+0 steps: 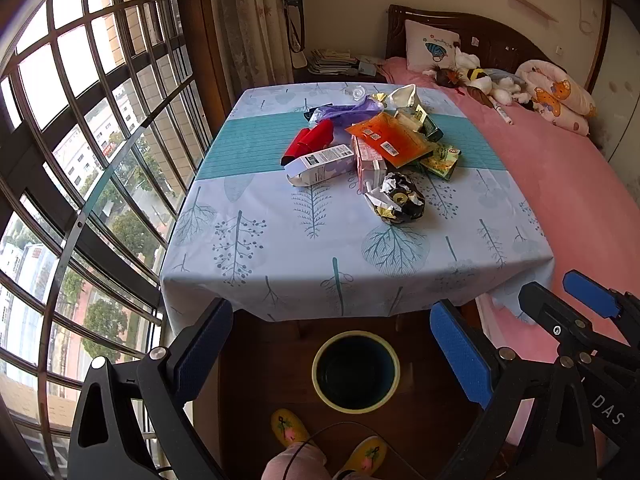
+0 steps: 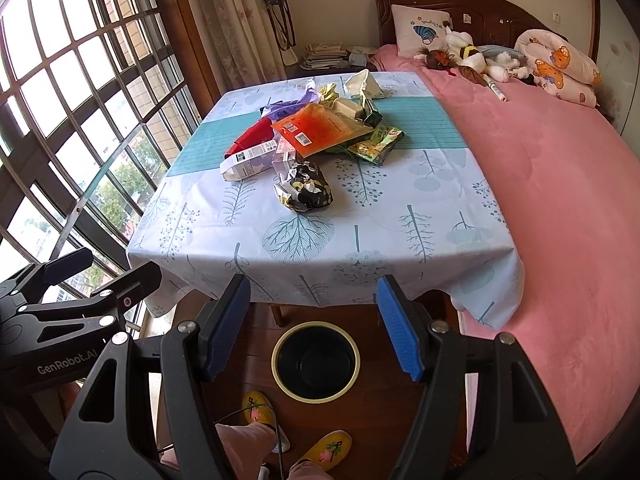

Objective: Collect trash

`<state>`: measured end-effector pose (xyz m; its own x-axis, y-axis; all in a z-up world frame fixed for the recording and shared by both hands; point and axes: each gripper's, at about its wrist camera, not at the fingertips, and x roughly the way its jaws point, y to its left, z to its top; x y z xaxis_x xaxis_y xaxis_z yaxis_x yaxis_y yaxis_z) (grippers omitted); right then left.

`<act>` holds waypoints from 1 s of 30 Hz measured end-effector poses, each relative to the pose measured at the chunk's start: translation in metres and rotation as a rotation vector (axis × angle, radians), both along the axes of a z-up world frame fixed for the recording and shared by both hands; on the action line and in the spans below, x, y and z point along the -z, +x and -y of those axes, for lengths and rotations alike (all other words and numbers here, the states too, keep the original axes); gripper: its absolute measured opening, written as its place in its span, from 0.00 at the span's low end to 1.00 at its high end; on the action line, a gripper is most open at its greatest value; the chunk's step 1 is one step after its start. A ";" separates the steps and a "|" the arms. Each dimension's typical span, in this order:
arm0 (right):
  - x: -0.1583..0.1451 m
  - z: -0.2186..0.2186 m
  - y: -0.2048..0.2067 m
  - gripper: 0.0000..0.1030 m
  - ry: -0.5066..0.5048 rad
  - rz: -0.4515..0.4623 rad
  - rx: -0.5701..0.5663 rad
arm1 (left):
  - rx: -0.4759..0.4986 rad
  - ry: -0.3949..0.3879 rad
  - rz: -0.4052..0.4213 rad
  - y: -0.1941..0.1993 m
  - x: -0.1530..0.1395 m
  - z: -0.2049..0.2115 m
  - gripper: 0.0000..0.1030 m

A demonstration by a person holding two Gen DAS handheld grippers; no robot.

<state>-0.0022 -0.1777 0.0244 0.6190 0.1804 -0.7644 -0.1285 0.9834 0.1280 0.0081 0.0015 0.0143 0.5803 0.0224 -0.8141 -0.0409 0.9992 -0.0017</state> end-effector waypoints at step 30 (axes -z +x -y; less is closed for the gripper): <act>0.009 -0.038 0.150 0.62 0.040 -0.045 0.150 | 0.209 0.084 -0.126 0.231 0.002 -0.070 0.82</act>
<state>0.1477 -0.1398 0.0155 0.6062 0.1193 -0.7863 0.0258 0.9852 0.1694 0.2392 0.0712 0.0121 0.4736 -0.0170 -0.8806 0.1717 0.9824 0.0734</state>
